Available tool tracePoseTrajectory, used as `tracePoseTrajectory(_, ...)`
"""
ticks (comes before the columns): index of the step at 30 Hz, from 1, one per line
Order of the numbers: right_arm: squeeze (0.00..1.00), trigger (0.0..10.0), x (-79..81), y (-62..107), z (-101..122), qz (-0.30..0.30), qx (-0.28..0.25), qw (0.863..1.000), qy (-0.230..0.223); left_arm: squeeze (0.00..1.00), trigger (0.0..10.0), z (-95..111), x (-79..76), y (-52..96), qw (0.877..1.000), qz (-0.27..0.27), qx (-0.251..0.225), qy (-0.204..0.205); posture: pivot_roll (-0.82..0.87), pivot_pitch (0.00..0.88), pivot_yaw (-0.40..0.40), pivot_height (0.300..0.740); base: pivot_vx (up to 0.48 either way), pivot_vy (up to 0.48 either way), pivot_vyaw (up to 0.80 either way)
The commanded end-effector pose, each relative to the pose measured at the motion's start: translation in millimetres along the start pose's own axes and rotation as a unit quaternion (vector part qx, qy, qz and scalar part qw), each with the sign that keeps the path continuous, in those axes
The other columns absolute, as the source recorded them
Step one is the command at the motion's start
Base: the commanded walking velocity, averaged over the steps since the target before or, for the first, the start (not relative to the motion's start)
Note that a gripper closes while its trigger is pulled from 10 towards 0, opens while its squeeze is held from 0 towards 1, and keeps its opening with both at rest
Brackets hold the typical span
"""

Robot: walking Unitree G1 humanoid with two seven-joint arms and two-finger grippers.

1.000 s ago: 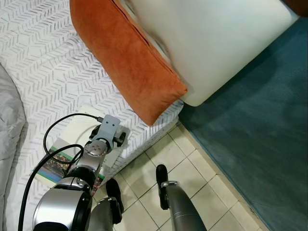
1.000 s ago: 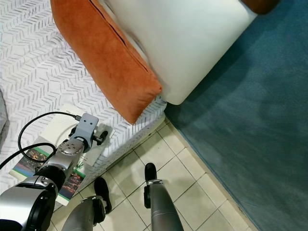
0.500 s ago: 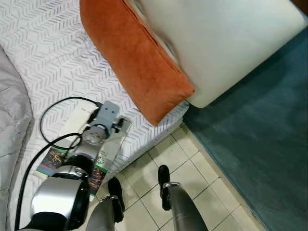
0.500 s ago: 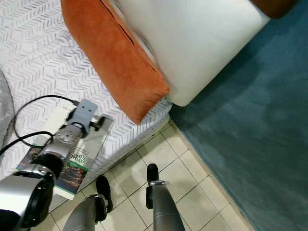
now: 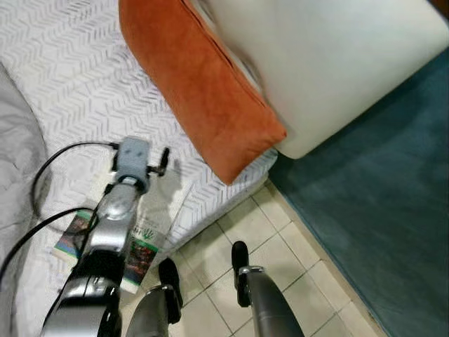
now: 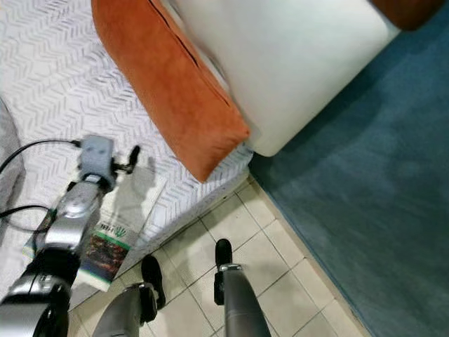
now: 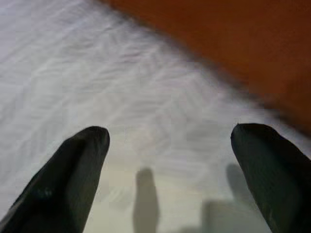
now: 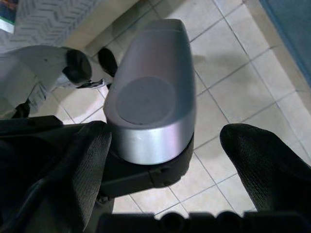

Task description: Clean up the room

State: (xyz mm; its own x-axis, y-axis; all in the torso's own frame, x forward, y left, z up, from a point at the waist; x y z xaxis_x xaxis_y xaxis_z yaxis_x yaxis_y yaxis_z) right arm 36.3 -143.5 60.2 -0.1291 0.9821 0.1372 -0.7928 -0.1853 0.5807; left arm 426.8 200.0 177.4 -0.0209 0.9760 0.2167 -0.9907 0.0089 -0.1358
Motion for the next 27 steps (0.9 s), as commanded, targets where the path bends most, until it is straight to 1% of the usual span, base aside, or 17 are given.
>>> tracePoseTrajectory(1,0.00,10.0,0.8,0.7,-19,0.007,0.038,0.999,-0.011,0.00,10.0,-17,9.7,27.0,0.999,0.036,0.034,0.022,-0.35,0.650,-0.097,0.740,0.000,0.000,0.00)
tracePoseTrajectory(2,0.00,10.0,0.4,-1.3,-19,0.010,0.039,0.999,-0.010,0.00,10.0,-20,15.0,40.8,0.997,0.056,0.044,0.029,-0.34,0.651,-0.099,0.740,0.000,0.000,0.00)
tracePoseTrajectory(4,0.00,10.0,-0.7,-5.5,-21,0.017,0.041,0.999,-0.009,0.00,10.0,-42,23.4,85.1,0.986,0.126,0.091,0.059,-0.32,0.652,-0.105,0.740,0.000,0.000,0.00)
tracePoseTrajectory(5,0.00,10.0,-0.7,-5.5,-21,0.017,0.041,0.999,-0.009,0.00,10.0,-42,23.4,85.1,0.986,0.126,0.091,0.059,-0.32,0.652,-0.105,0.740,0.000,0.000,0.00)
tracePoseTrajectory(7,0.00,10.0,-1.7,-9.1,-21,0.022,0.042,0.999,-0.007,0.00,10.0,-70,33.9,121.3,0.966,0.201,0.144,0.079,-0.31,0.653,-0.112,0.740,0.000,0.000,0.00)
tracePoseTrajectory(9,0.00,10.0,-2.7,-11.7,-21,0.025,0.042,0.999,-0.006,0.00,10.0,-82,37.1,135.4,0.957,0.226,0.163,0.080,-0.31,0.654,-0.115,0.740,0.000,0.000,0.00)
tracePoseTrajectory(11,0.00,10.0,-4.7,-15.2,-19,0.028,0.041,0.999,-0.002,0.00,10.0,-99,42.7,155.6,0.939,0.271,0.196,0.083,-0.32,0.655,-0.130,0.740,0.000,0.000,0.00)
tracePoseTrajectory(13,0.00,10.0,-5.9,-16.3,-19,0.029,0.041,0.999,0.001,0.00,10.0,-105,44.5,163.4,0.929,0.295,0.205,0.088,-0.33,0.656,-0.140,0.740,0.000,0.000,0.00)
tracePoseTrajectory(14,0.00,10.0,-5.9,-16.3,-19,0.029,0.041,0.999,0.001,0.00,10.0,-105,44.5,163.4,0.929,0.295,0.205,0.088,-0.33,0.656,-0.140,0.740,0.000,0.000,0.00)
tracePoseTrajectory(16,0.00,10.0,-7.5,-16.8,-19,0.031,0.043,0.999,0.004,0.00,10.0,-108,46.3,176.0,0.915,0.322,0.225,0.096,-0.33,0.660,-0.156,0.740,0.000,0.000,0.00)
tracePoseTrajectory(18,0.00,10.0,-7.5,-16.8,-19,0.031,0.043,0.999,0.004,0.00,10.0,-108,46.3,176.0,0.915,0.322,0.225,0.096,-0.33,0.660,-0.156,0.740,0.000,0.000,0.00)
tracePoseTrajectory(19,0.00,10.0,-8.1,-16.6,-19,0.033,0.045,0.998,0.006,0.00,10.0,-110,47.4,181.8,0.908,0.332,0.236,0.101,-0.33,0.661,-0.157,0.740,0.000,0.000,0.00)
tracePoseTrajectory(20,0.00,10.0,-8.1,-16.6,-19,0.033,0.045,0.998,0.006,0.00,10.0,-110,47.4,181.8,0.908,0.332,0.236,0.101,-0.33,0.661,-0.157,0.740,0.000,0.000,0.00)
tracePoseTrajectory(21,0.00,10.0,-8.7,-16.3,-19,0.035,0.047,0.998,0.007,0.00,10.0,-117,48.7,186.9,0.898,0.342,0.252,0.113,-0.34,0.664,-0.163,0.740,0.000,0.000,0.00)
tracePoseTrajectory(22,0.00,10.0,-8.7,-16.3,-19,0.035,0.047,0.998,0.007,0.00,10.0,-117,48.7,186.9,0.898,0.342,0.252,0.113,-0.34,0.664,-0.163,0.740,0.000,0.000,0.00)
tracePoseTrajectory(24,0.00,10.0,-9.4,-15.5,-19,0.038,0.051,0.998,0.010,0.00,10.0,-134,47.2,180.8,0.887,0.346,0.263,0.155,-0.35,0.667,-0.180,0.740,0.000,0.000,0.00)
tracePoseTrajectory(27,0.00,10.0,-9.6,-15.2,-19,0.040,0.052,0.998,0.011,0.00,10.0,-139,45.9,176.7,0.884,0.346,0.263,0.171,-0.35,0.667,-0.180,0.740,0.000,0.000,0.00)
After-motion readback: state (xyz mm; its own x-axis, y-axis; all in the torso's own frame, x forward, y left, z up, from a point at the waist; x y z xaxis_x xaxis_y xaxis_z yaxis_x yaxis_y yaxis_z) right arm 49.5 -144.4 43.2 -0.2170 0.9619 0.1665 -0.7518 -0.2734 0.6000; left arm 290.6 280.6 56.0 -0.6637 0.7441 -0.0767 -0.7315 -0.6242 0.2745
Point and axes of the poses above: a point about 5 cm out from each wrist's last joint towards the gripper, its own y axis pointing back from the gripper into the wrist, its own z axis along the axis of the wrist's last joint, x = y × z, the point moved 6 cm from there along -y, pointing out of the wrist towards the gripper, and after that the axes turned 1 degree about y, right-handed, at the moved point
